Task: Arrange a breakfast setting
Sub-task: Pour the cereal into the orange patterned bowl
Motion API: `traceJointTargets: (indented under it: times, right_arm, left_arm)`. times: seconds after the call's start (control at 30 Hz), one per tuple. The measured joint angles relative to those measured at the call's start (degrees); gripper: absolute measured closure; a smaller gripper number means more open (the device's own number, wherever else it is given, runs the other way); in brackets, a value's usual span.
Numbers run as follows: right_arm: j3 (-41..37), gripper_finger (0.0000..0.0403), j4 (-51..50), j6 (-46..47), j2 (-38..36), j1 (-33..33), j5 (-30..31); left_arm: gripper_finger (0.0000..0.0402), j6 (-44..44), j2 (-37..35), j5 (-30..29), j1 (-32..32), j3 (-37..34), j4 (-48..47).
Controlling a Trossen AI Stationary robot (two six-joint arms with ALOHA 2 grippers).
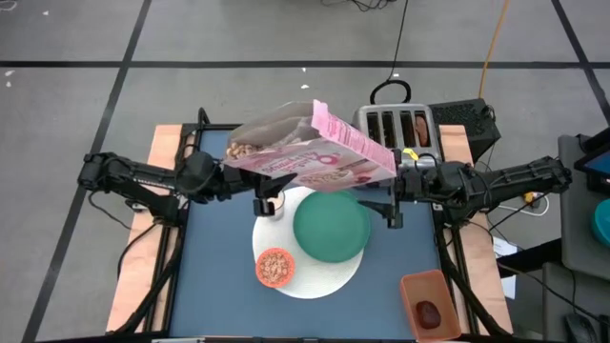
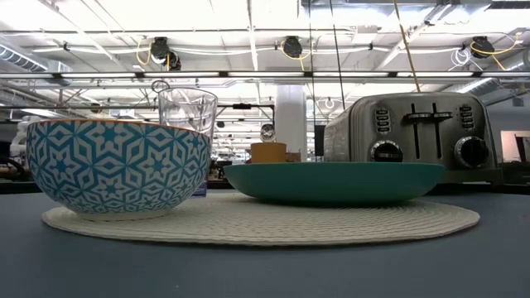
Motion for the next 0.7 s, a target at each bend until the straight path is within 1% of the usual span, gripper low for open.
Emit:
traceJointTargets:
  times: [0.17, 0.27, 0.4, 0.63, 0.7]
  right_arm:
    - [0.00, 0.0080, 0.60, -1.00, 0.02, 0.00, 0.13]
    - [0.00, 0.0080, 3.00, -3.06, 0.52, -0.01, 1.68]
    - [0.00, 0.0080, 3.83, -3.23, 0.59, -0.02, 1.75]
    - [0.00, 0.0080, 1.73, -2.62, 0.48, 0.00, 1.70]
    - [0.00, 0.0080, 1.53, -1.48, 0.48, 0.00, 1.68]
  left_arm:
    - [0.0234, 0.00, -0.03, -0.07, 0.11, 0.00, -0.62]
    - [0.0235, 0.00, -0.03, -0.08, 0.22, 0.03, -0.67]
    - [0.0235, 0.06, -0.03, -0.07, 0.22, 0.04, -0.75]
    - [0.0235, 1.27, -1.15, -0.89, 0.50, 0.04, -0.96]
    - [0.0235, 1.43, -1.92, -1.39, 0.57, 0.02, -2.48]
